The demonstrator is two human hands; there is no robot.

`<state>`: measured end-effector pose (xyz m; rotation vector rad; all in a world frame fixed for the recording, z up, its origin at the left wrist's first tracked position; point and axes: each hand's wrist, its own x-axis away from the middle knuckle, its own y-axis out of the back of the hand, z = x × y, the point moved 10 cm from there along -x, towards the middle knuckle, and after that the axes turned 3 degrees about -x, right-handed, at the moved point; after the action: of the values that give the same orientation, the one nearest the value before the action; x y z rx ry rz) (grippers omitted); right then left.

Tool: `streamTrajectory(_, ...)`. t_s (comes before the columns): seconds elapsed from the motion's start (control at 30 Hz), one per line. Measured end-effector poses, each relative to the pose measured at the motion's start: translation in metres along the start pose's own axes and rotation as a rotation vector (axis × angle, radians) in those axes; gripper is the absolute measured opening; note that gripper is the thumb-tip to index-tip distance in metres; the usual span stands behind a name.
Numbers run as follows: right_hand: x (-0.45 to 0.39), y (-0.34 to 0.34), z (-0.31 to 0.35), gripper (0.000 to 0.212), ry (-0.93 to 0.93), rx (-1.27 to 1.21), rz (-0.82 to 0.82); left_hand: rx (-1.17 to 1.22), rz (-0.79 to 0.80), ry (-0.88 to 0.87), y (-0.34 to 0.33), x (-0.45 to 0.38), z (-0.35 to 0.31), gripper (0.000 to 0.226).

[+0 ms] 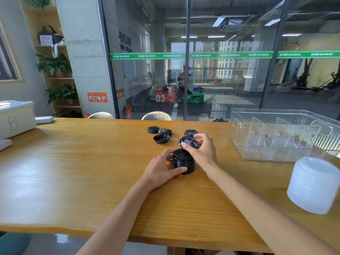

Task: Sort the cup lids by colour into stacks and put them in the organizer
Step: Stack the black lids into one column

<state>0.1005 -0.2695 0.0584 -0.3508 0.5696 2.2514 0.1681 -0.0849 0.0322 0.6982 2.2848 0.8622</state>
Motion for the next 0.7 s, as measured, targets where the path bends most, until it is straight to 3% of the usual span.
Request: streamTrajectory(0.7,0.044,-0.009,0.023,0.062,0.12,0.16,0.025,0.033,-0.015,-0.004,0.002,0.001,0.0,0.086)
